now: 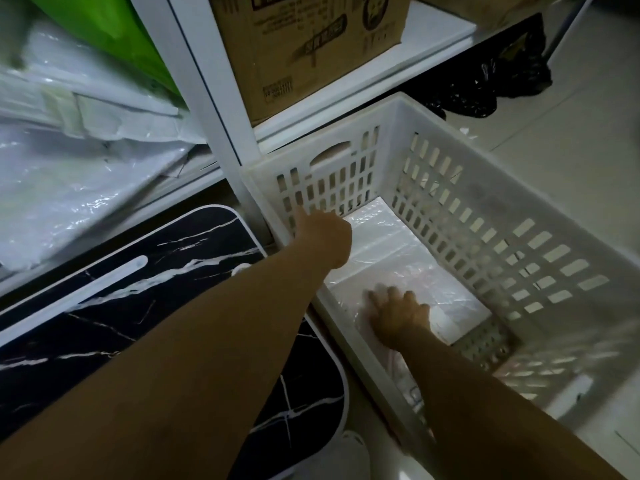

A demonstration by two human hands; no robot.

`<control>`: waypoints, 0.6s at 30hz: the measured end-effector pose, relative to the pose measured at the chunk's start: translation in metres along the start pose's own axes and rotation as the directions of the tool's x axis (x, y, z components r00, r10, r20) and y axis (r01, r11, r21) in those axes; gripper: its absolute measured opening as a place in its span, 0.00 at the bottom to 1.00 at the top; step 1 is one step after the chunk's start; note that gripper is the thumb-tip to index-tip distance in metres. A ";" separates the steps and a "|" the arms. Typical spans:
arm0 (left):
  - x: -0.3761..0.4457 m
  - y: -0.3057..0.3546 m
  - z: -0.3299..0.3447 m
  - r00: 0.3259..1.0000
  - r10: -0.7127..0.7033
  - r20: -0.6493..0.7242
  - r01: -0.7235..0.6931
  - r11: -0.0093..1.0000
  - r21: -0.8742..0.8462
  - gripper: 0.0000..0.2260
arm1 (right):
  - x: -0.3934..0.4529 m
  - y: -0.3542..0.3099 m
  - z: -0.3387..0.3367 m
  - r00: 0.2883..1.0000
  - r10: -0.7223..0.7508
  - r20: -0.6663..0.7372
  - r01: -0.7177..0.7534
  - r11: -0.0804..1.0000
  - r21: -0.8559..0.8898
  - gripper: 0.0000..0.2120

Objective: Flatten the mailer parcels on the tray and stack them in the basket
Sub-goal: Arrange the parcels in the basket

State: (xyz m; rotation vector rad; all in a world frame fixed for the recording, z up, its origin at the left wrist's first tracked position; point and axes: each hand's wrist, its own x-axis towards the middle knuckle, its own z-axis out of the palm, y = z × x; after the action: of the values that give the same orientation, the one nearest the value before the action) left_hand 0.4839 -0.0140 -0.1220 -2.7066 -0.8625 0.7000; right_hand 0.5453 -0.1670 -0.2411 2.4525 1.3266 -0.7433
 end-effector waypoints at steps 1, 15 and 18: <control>0.001 0.001 0.002 1.000 0.007 -0.014 -0.007 1.000 -0.020 0.12 | 0.005 -0.001 0.008 0.997 -0.060 0.047 0.058 0.997 0.044 0.25; -0.005 0.007 0.009 0.995 0.055 -0.088 -0.063 0.994 -0.089 0.12 | 0.050 0.011 0.051 0.869 -0.143 0.473 0.095 0.988 0.123 0.32; -0.014 0.007 0.005 0.987 0.058 -0.147 -0.076 0.990 -0.120 0.12 | 0.047 0.005 0.027 0.921 -0.159 0.355 0.092 0.976 0.196 0.24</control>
State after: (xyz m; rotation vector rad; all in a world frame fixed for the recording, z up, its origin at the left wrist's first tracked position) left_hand 0.4747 -0.0275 -0.1231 -2.8677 -0.8097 0.4711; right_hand 0.5629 -0.1486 -0.2893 2.2121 1.3234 -1.3330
